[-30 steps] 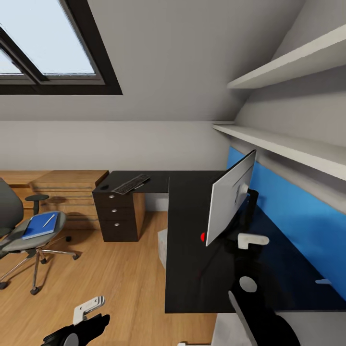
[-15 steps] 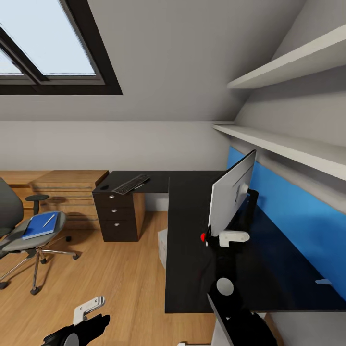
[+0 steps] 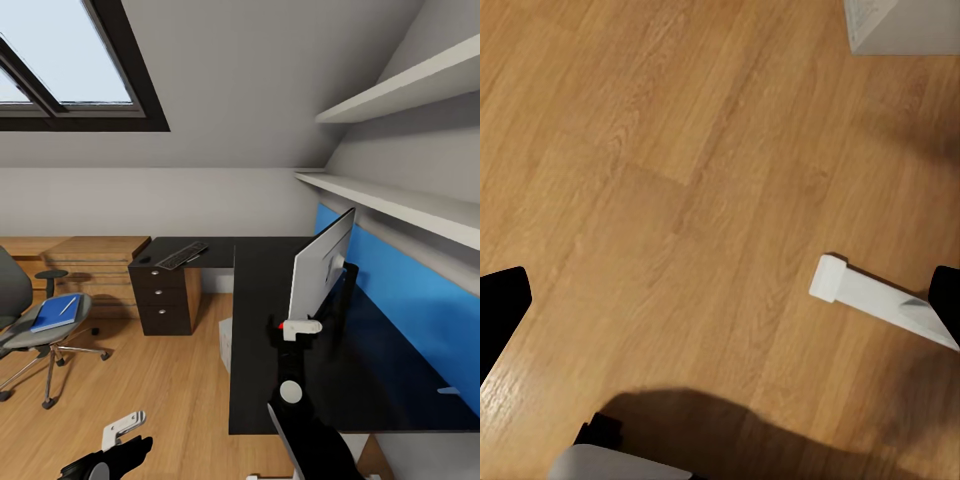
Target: In the bedroom, organize the workspace by keeping the computer under the desk, ensuring the monitor is on the desk, placing the keyboard on the desk next to the monitor, placing the mouse on the desk next to the keyboard, moving the folder from the swivel chair onto the desk next to the mouse, stacking the notebook on top of the folder with the pen on top of the notebook, and positioning the swivel chair next to the desk.
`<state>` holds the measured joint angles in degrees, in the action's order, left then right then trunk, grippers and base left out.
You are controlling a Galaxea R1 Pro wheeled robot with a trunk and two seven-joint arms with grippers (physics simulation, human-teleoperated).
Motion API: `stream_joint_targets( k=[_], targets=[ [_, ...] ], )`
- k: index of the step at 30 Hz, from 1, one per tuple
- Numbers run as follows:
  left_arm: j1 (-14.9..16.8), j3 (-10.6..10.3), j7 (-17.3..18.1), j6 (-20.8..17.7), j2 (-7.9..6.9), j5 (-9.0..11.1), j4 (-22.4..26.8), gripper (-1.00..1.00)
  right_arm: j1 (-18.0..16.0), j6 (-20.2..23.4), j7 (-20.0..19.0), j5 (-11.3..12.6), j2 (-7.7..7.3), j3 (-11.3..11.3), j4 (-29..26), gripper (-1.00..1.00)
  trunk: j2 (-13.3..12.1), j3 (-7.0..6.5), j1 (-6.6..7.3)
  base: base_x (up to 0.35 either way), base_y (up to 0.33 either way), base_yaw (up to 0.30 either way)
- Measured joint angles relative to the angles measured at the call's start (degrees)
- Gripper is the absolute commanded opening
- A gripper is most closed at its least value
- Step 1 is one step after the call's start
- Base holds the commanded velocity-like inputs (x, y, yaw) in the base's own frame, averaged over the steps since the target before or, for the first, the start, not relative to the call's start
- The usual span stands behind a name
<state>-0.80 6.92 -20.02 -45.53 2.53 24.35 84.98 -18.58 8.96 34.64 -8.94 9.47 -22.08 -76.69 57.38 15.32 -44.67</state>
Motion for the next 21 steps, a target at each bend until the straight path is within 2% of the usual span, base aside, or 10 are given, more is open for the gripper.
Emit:
stream_joint_targets(
  k=[4, 12, 21],
  targets=[
    [0.0, -0.1, 0.0, 0.1, 0.05, 0.0, 0.0, 1.0, -0.3, -3.6, -0.2, 0.1, 0.1, 0.1, 2.8, 1.0, 0.0, 0.0, 0.0, 0.021, 0.0, 0.0],
    [0.0, -0.3, 0.0, 0.2, 0.07, 0.0, -0.1, 1.0, -0.4, -5.4, 0.2, -0.1, -0.18, 0.5, 4.5, 1.0, 0.0, 0.0, 0.02, 0.214, 0.0, 0.0],
    [0.0, -0.3, 0.0, 0.2, 0.07, 0.1, -0.1, 1.0, -0.4, -6.4, 4.5, -0.2, -0.85, 0.5, 4.4, 1.0, 0.0, 0.0, 0.0, 0.051, 0.0, 0.0]
  ],
)
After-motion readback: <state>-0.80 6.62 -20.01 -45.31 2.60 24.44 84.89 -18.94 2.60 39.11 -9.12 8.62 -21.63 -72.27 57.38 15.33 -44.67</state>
